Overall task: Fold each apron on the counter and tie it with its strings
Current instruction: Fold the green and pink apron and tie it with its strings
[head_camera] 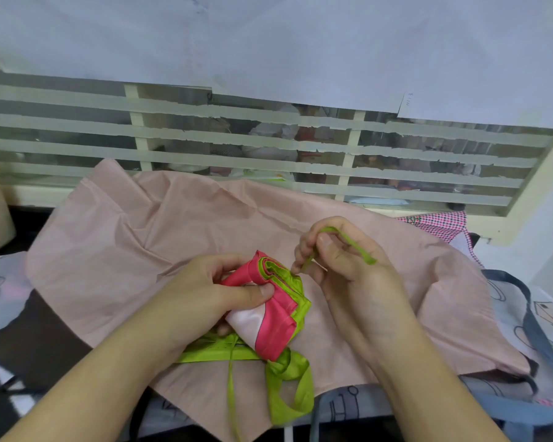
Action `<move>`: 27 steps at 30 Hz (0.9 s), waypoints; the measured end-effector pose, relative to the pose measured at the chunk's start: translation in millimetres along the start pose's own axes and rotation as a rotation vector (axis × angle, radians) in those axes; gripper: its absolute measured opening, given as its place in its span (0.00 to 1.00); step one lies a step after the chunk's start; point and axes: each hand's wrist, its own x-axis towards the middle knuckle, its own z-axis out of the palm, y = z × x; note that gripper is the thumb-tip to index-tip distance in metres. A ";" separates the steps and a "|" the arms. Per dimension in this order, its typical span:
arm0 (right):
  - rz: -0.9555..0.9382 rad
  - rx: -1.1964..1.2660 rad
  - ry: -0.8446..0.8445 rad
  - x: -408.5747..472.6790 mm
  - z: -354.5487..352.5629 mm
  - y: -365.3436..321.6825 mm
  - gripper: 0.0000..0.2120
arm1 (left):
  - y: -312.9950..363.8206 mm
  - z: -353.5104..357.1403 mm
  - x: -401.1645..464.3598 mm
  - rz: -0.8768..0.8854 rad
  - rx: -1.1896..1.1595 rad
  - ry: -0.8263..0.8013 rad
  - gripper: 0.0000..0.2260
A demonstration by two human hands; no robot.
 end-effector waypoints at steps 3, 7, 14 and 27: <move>-0.038 -0.406 0.042 -1.8 5.5 6.9 0.10 | 2.1 3.6 -0.7 0.043 -0.024 0.031 0.13; 0.029 -0.614 0.002 -8.0 12.7 12.9 0.12 | 7.1 11.9 -5.7 0.100 -0.019 0.070 0.10; 0.147 -0.778 -0.226 -7.8 0.6 -0.6 0.27 | 13.1 16.2 -11.6 0.141 -0.027 0.033 0.11; 0.051 -0.722 0.071 -1.3 -2.1 -1.4 0.05 | 9.5 5.2 -5.1 -0.011 -0.097 -0.130 0.17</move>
